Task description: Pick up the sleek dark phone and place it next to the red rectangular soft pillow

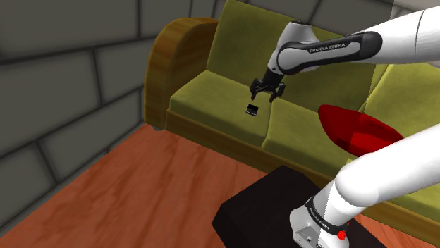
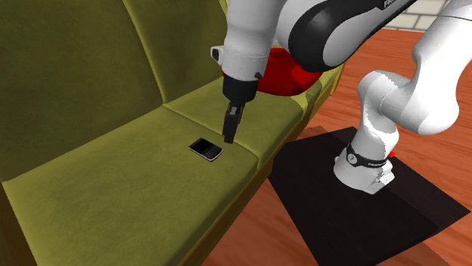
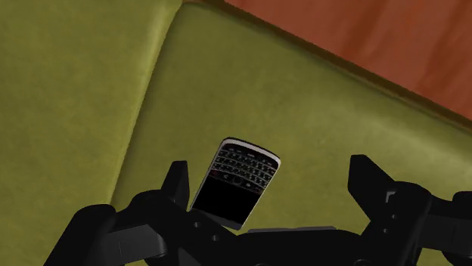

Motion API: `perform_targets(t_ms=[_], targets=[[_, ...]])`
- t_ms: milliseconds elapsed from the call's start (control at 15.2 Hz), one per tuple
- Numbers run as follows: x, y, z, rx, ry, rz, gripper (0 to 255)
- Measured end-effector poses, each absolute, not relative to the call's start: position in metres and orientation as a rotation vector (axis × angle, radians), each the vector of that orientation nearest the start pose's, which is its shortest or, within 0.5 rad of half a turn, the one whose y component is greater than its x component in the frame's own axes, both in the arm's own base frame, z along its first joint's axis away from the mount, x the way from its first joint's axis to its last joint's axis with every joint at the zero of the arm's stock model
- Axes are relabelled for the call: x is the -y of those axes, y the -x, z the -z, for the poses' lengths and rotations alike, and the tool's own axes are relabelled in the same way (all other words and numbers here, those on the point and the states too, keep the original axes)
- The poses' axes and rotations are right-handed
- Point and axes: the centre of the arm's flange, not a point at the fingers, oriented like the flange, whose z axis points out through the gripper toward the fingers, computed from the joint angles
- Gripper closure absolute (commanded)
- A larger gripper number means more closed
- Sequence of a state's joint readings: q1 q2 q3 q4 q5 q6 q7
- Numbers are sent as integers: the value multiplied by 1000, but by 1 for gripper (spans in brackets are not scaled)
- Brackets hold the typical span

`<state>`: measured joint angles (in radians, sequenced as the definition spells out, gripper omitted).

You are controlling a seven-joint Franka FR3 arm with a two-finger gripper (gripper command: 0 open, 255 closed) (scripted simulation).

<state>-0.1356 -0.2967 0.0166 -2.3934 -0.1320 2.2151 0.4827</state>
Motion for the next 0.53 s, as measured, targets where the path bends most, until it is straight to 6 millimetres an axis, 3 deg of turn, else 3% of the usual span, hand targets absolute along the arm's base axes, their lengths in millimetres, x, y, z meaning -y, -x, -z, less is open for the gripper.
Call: perform_targets(t_ms=[528], targets=[[109, -508, -375, -1241, 2978, 284, 0]])
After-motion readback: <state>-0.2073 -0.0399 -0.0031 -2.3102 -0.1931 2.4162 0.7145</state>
